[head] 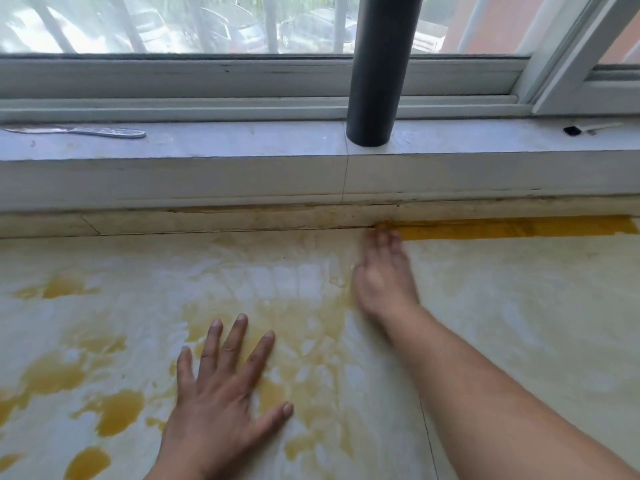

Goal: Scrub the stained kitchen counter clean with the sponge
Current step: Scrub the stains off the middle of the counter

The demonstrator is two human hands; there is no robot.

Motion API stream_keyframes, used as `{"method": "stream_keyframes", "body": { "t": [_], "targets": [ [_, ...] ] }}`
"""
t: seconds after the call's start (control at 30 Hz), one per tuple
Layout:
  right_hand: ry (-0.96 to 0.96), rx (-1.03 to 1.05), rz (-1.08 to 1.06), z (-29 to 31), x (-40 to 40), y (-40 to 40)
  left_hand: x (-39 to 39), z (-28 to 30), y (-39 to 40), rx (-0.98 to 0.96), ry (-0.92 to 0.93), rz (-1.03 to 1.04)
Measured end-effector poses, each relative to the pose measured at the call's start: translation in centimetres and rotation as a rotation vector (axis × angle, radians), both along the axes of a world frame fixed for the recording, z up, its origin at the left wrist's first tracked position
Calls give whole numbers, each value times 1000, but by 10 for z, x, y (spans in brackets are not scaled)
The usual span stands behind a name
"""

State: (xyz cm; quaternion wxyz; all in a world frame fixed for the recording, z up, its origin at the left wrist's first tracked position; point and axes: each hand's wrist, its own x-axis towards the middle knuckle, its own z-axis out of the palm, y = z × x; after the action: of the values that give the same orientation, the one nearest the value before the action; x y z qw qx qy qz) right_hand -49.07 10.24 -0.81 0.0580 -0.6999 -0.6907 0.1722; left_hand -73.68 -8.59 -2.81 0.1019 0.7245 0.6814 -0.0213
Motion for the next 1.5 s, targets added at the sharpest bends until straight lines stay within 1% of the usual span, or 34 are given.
{"method": "stream_keyframes", "body": {
  "t": [0.07,0.13,0.2,0.27,0.3,0.4,0.43,0.5,0.57,0.67,0.73,0.77,0.8,0.87,0.97,1.03,1.07,1.13,1.2,1.27,1.33,1.43,1.5],
  "targets": [
    [53,-16,187,3,-39,-29,0,0,0,-9,5,1],
    [69,-17,342,6,-55,-59,0,1,0,-30,12,-1],
    [58,-6,499,8,-43,-77,1,3,0,-42,8,3],
    [24,-12,577,8,-9,-79,3,4,0,-44,12,-5],
    [2,-6,542,8,9,-77,4,5,0,-40,13,-6],
    [-17,7,253,6,32,-67,3,7,1,-18,24,-2],
    [-12,5,188,5,25,-62,4,6,1,-9,28,-2],
    [15,2,153,3,-8,-47,3,7,1,-13,32,1],
    [38,11,226,5,-45,-27,6,7,1,-26,25,0],
    [30,13,481,12,-102,-9,5,8,2,-56,14,14],
    [10,20,621,12,-121,-9,5,10,3,-59,8,12],
    [3,29,656,11,-121,-7,5,9,3,-56,0,9],
    [5,39,666,11,-112,-5,5,9,3,-59,-9,10],
    [3,44,607,9,-77,-1,4,4,2,-67,-21,18],
    [9,27,392,6,-1,-14,3,6,3,-46,-50,22],
    [35,6,248,8,37,-42,3,10,4,-85,-55,23],
    [43,-7,189,8,43,-59,4,13,4,-117,-47,23],
    [55,-26,129,7,29,-92,5,18,4,-148,-15,12],
    [68,-39,177,6,-8,-118,4,16,4,-156,1,13],
    [85,-43,316,7,-43,-137,4,14,4,-160,39,17],
    [44,-34,461,6,-59,-149,4,13,4,-164,58,29],
    [17,-29,560,9,-29,-151,5,14,4,-185,71,31],
    [16,-30,506,9,11,-155,4,14,4,-184,67,32]
  ]
}}
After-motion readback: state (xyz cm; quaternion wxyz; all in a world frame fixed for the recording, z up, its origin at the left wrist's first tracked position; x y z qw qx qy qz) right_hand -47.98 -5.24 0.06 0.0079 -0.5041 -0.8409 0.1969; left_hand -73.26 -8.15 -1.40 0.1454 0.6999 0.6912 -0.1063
